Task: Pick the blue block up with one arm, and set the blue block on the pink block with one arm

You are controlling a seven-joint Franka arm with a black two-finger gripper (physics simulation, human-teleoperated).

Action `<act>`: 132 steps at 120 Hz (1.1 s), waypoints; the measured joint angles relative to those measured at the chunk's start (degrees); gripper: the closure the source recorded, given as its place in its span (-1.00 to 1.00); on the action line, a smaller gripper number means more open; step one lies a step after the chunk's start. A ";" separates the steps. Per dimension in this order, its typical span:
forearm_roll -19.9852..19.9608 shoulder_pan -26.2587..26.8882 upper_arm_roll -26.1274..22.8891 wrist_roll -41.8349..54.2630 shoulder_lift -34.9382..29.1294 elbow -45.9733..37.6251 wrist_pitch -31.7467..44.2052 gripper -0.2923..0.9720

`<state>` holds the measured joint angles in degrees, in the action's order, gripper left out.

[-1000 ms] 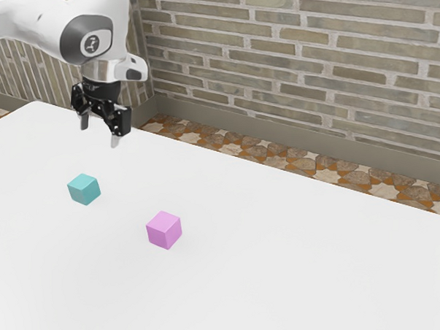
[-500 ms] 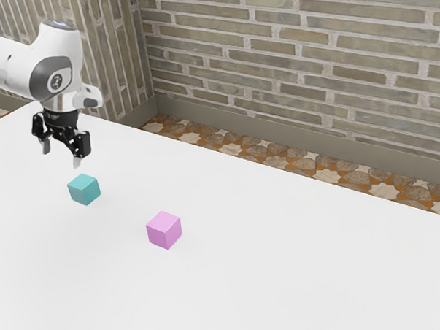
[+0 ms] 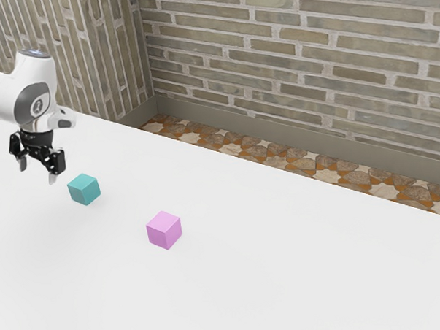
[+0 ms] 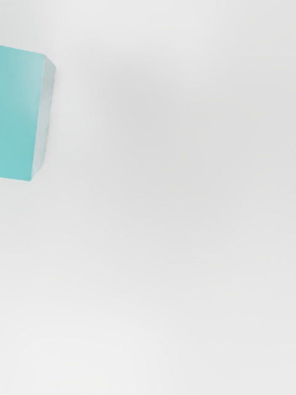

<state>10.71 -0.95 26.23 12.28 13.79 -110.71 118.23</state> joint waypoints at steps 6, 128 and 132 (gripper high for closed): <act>-0.51 -0.10 -0.43 0.57 1.52 1.24 0.40 -0.54; -8.95 -8.73 -9.29 7.40 21.80 17.34 2.51 -0.54; -9.07 -9.09 -9.56 7.49 22.24 17.91 2.52 -0.52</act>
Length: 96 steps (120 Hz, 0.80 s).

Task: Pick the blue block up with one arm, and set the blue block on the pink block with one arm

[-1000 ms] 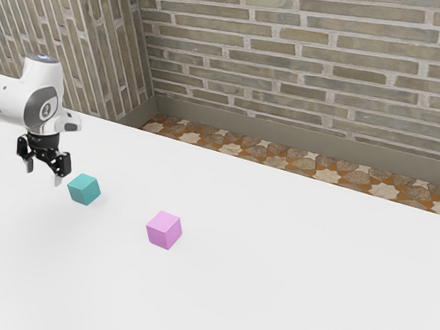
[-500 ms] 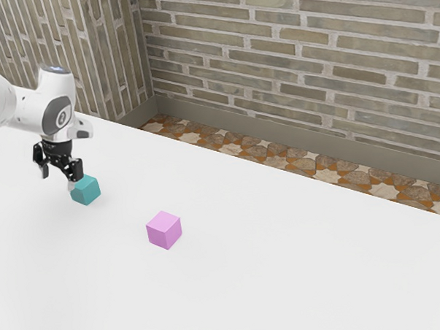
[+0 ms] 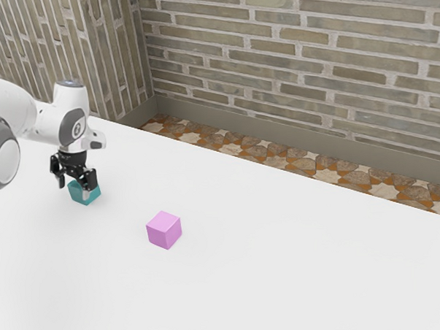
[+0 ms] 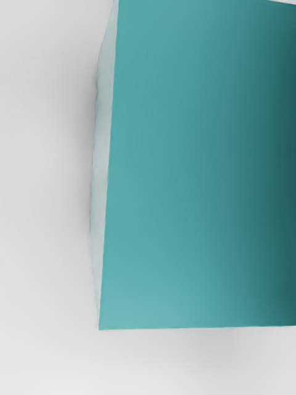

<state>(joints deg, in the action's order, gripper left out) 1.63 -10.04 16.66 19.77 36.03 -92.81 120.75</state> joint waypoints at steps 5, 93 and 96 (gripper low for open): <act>-0.12 -0.23 -0.47 0.11 0.54 0.82 0.02 -0.46; -1.64 0.67 -1.73 1.05 -3.17 2.45 -2.14 0.00; -2.06 0.81 -1.74 1.04 -3.90 2.42 -2.65 0.01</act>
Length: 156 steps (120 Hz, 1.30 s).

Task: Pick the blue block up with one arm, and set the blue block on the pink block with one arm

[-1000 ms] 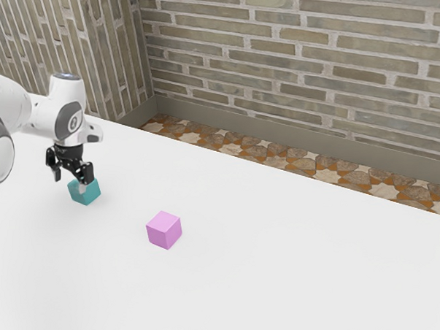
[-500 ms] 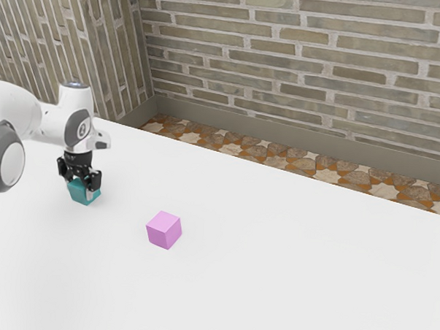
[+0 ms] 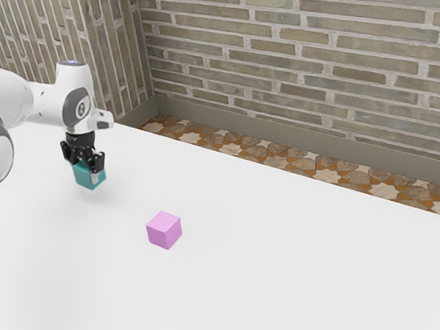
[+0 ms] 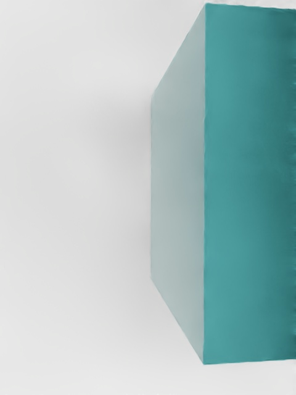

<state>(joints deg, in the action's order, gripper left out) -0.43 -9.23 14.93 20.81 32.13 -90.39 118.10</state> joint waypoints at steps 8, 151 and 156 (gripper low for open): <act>-1.62 1.06 0.00 -0.03 -1.98 -0.48 -1.25 0.01; -8.44 27.81 5.76 -7.70 -14.22 -17.03 -3.79 0.04; -8.70 28.60 6.34 -7.93 -14.14 -17.20 -3.75 0.04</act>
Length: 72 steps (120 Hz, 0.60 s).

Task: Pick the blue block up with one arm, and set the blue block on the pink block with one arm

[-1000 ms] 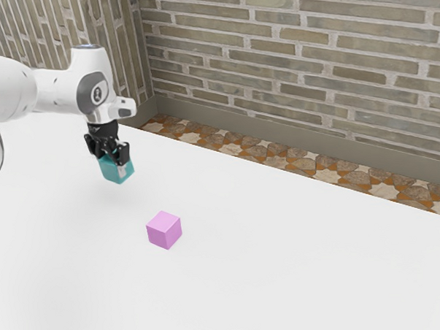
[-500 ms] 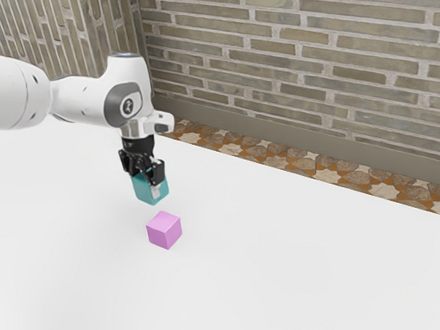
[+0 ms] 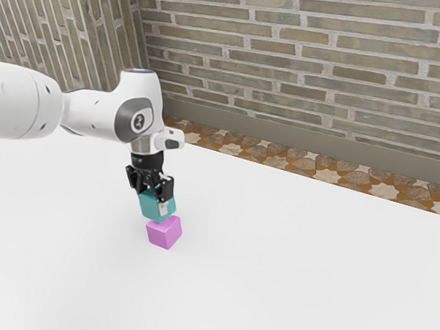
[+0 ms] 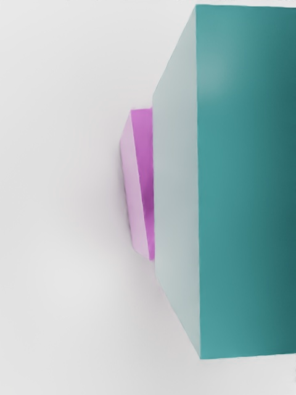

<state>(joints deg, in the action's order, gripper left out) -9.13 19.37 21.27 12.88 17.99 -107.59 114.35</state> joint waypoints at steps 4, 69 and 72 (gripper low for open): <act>-0.24 0.37 0.23 -0.17 0.07 -0.13 0.03 0.05; -1.05 2.13 2.17 -1.13 0.60 1.08 -0.05 -0.44; -0.97 2.82 2.99 -1.12 0.50 1.90 -0.05 -0.45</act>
<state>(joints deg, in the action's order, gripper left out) -10.10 22.19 24.26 11.76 18.49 -105.69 114.29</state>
